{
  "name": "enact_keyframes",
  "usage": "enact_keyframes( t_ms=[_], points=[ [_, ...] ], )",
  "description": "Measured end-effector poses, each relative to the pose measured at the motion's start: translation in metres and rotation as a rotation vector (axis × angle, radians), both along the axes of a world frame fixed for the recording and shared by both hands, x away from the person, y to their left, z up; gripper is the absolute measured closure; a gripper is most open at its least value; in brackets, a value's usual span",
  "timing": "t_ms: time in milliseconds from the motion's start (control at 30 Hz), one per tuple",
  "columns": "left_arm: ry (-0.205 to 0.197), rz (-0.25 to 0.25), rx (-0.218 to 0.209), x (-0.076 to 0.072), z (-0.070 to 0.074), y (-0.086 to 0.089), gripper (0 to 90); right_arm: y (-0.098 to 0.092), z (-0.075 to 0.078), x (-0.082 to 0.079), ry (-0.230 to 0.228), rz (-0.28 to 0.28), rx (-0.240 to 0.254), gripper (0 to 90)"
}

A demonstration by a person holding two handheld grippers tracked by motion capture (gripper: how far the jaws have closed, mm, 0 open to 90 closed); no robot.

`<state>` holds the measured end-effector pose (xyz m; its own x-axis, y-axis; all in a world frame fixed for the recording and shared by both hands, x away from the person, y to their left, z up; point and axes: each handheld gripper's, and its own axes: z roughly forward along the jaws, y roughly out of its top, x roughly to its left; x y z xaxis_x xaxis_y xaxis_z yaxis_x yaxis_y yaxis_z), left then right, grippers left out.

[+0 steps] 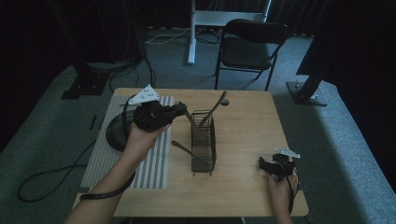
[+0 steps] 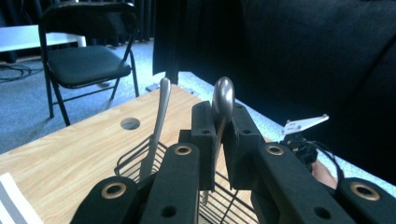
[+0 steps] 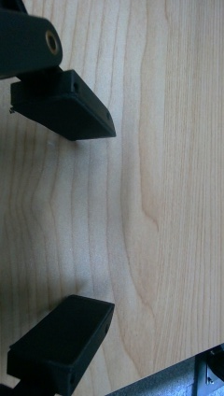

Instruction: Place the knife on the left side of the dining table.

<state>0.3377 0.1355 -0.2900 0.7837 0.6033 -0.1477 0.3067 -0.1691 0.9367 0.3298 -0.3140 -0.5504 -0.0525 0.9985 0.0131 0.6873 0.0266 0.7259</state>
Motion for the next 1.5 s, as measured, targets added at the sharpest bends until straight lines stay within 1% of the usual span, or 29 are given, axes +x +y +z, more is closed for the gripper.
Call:
enact_keyframes(
  t_ms=[67,100,133,233,400,433,467,567,633,667,767,800,833,867,900,933,967,1000,1067,1100,1133,1167,1200,1233,1300,1333,1400,1467,1500],
  points=[
    [-0.005,-0.001,-0.001,-0.002,0.003,0.002,84.0,0.0,0.0,0.0,0.0,0.0,-0.001,13.2],
    [-0.018,0.009,-0.004,-0.005,0.008,0.006,84.0,0.0,0.0,0.0,-0.001,0.001,-0.001,13.2],
    [-0.019,0.011,-0.006,-0.007,0.01,0.008,84.1,0.0,0.0,0.0,0.0,0.001,-0.001,13.2],
    [-0.031,0.028,-0.018,-0.011,0.016,0.016,84.1,0.0,0.0,0.0,0.0,0.001,-0.001,13.2],
    [-0.052,0.065,-0.021,-0.017,0.025,0.03,84.1,0.0,0.0,0.0,0.0,0.001,-0.001,13.2],
    [-0.052,0.065,-0.021,-0.017,0.025,0.03,84.0,0.0,0.0,0.0,0.0,0.001,-0.001,13.2],
    [-0.056,0.075,-0.029,-0.019,0.026,0.037,84.0,0.0,0.0,0.0,-0.001,0.001,-0.001,13.2],
    [-0.067,0.108,-0.031,-0.022,0.028,0.045,84.1,0.0,0.0,0.0,0.0,0.001,-0.001,13.2],
    [-0.063,0.112,-0.035,-0.022,0.029,0.049,84.1,0.0,0.0,0.0,0.0,0.0,-0.001,13.2],
    [-0.065,0.131,-0.034,-0.024,0.029,0.055,84.1,0.0,0.0,0.0,0.0,0.001,-0.001,13.2],
    [-0.058,0.158,-0.037,-0.025,0.027,0.064,84.1,0.0,0.0,0.0,0.0,0.0,-0.001,13.2],
    [-0.054,0.176,-0.033,-0.026,0.025,0.069,84.0,0.0,0.0,0.0,-0.001,0.001,-0.001,13.2],
    [-0.056,0.182,-0.019,-0.027,0.023,0.071,84.0,0.0,0.0,0.0,0.0,0.0,-0.001,13.2],
    [-0.056,0.182,-0.019,-0.027,0.023,0.071,84.0,0.0,0.0,0.0,-0.001,0.001,-0.002,13.2],
    [-0.055,0.203,-0.004,-0.028,0.018,0.075,84.0,0.0,0.0,0.0,0.0,0.0,-0.001,13.2],
    [-0.055,0.203,-0.004,-0.028,0.018,0.075,84.0,0.0,0.0,0.0,0.0,0.0,-0.001,13.2],
    [-0.039,0.217,0.006,-0.028,0.011,0.08,84.0,0.0,0.0,0.0,0.0,0.0,-0.001,13.2],
    [-0.039,0.217,0.006,-0.028,0.011,0.08,84.0,0.0,0.0,0.0,0.0,0.001,-0.001,13.2],
    [-0.027,0.233,0.018,-0.027,0.003,0.084,84.0,0.0,0.0,0.0,0.0,0.001,-0.001,13.2],
    [-0.014,0.245,0.018,-0.027,-0.004,0.087,84.0,0.0,0.0,0.0,0.0,0.0,0.0,13.2],
    [-0.014,0.245,0.018,-0.027,-0.004,0.087,84.0,0.0,0.0,0.0,0.0,0.0,0.0,13.2],
    [0.003,0.258,0.017,-0.025,-0.011,0.091,84.0,0.0,0.0,0.0,-0.001,0.001,-0.001,13.2],
    [0.007,0.262,0.021,-0.025,-0.014,0.093,84.0,0.0,0.0,0.0,-0.002,0.001,-0.002,13.2],
    [0.019,0.275,0.028,-0.024,-0.02,0.095,84.0,0.0,0.0,0.0,-0.002,0.0,-0.001,13.2],
    [0.019,0.275,0.028,-0.024,-0.02,0.095,84.0,0.0,0.0,0.0,-0.002,0.0,-0.001,13.2],
    [0.049,0.288,0.025,-0.023,-0.034,0.1,84.0,0.0,0.0,0.0,-0.002,0.0,-0.001,13.2],
    [0.066,0.297,0.032,-0.022,-0.044,0.104,84.0,0.0,0.0,0.0,-0.001,-0.001,0.0,13.2],
    [0.094,0.306,0.024,-0.021,-0.055,0.107,84.0,0.0,0.0,0.0,0.0,0.0,-0.001,13.2],
    [0.094,0.306,0.024,-0.021,-0.055,0.107,84.0,0.0,0.0,0.0,0.0,0.0,-0.001,13.2]
  ],
)
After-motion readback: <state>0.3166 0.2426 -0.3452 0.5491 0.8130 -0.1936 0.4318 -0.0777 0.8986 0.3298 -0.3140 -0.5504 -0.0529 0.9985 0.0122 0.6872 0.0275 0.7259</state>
